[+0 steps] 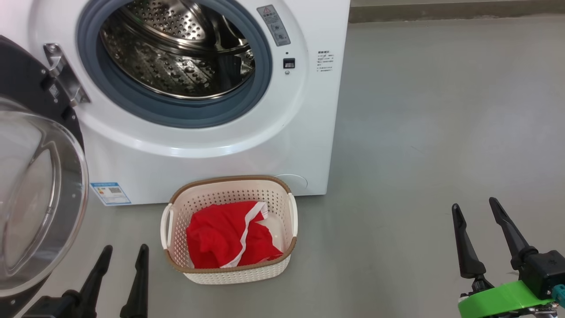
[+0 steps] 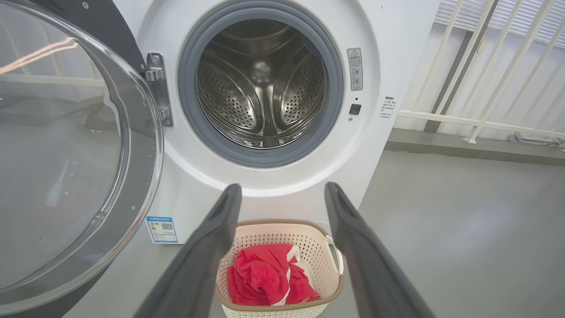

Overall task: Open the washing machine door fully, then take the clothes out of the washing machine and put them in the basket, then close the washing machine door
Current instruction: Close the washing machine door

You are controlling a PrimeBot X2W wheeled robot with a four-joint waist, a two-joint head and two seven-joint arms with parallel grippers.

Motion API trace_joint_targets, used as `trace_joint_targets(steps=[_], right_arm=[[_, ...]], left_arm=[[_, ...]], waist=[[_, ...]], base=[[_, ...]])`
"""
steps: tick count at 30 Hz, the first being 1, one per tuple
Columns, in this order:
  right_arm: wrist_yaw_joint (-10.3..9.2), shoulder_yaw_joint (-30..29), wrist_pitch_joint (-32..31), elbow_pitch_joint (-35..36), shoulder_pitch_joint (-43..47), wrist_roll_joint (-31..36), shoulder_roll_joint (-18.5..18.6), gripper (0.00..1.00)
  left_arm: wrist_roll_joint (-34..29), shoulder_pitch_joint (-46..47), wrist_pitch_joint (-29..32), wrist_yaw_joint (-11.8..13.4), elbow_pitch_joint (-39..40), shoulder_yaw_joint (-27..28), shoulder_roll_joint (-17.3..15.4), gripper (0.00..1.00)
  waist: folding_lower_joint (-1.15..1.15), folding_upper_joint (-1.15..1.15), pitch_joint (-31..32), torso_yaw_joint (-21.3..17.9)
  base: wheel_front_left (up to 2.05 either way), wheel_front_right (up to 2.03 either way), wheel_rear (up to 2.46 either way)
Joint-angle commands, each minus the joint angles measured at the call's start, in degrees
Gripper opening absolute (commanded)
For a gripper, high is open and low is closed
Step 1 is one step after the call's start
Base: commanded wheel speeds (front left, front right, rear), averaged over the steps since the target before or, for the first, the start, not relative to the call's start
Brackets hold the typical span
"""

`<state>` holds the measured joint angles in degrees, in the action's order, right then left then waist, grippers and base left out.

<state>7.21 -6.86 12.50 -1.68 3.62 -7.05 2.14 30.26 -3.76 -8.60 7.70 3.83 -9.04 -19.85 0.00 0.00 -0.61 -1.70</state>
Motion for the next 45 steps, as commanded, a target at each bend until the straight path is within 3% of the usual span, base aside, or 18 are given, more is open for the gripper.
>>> trace_joint_targets(steps=[1, 45], right_arm=[[0.28, 1.2, -0.1, 1.7, -1.2, 0.1, 0.7, 1.0], [0.28, 8.4, -1.0, 1.2, -4.1, 0.2, 0.7, 1.0]], left_arm=[[-0.3, 2.3, -0.4, 0.4, 1.6, 2.3, -1.1, 1.0], [-2.3, 0.4, 1.4, 6.2, 8.7, 2.6, -2.1, 1.0]], waist=[[0.0, 0.0, -0.1, 0.7], [0.0, 0.0, 1.7, 26.3]], base=[[0.0, 0.0, 0.0], [0.0, 0.0, 0.0]])
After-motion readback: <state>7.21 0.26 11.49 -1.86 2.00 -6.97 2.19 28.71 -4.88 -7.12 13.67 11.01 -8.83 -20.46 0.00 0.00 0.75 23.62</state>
